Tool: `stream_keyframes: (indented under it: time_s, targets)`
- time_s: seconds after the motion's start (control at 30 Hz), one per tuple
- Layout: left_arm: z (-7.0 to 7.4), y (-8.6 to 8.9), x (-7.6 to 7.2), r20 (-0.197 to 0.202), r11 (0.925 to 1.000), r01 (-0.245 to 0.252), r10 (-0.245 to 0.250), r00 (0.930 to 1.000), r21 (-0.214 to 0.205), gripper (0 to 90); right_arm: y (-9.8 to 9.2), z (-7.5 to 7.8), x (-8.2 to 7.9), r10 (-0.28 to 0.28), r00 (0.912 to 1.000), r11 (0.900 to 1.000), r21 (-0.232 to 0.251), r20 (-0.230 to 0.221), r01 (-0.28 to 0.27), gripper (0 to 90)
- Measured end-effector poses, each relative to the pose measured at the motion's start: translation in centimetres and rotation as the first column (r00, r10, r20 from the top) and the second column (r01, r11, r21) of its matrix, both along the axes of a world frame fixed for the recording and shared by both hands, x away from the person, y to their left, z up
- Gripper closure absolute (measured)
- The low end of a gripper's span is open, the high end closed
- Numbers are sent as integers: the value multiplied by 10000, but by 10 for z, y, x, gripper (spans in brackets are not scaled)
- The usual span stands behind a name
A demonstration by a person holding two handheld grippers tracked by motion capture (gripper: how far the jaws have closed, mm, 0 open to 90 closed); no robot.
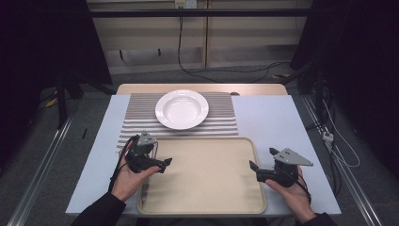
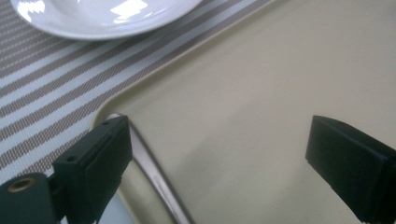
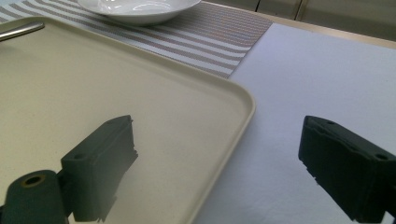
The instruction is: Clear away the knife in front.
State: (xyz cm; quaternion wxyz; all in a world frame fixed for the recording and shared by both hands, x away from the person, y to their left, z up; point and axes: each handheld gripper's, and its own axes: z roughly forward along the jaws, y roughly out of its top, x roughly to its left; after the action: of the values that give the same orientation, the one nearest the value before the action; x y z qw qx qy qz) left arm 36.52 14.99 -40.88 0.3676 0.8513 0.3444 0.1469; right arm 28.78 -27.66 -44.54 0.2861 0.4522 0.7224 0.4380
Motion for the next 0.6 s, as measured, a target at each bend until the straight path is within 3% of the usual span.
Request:
stream_keyframes:
  time_s: [0.17,0.3,0.47,0.6]
  targets:
    - [4,11,-10,585,9997,36,-22,9983,-248,67,0,0,0,-18,10000,10000,9,2,18,108]
    - [4,22,-17,970,9983,-557,571,9936,-170,67,0,0,0,3,10000,10000,-2,1,-3,108]
    - [0,36,-20,624,9930,-999,1038,9926,-622,60,0,0,0,-46,10000,10000,5,-12,46,107]
    - [-3,42,-24,773,9895,-1170,1236,9893,-846,60,0,0,0,-58,10000,10000,4,-6,58,107]
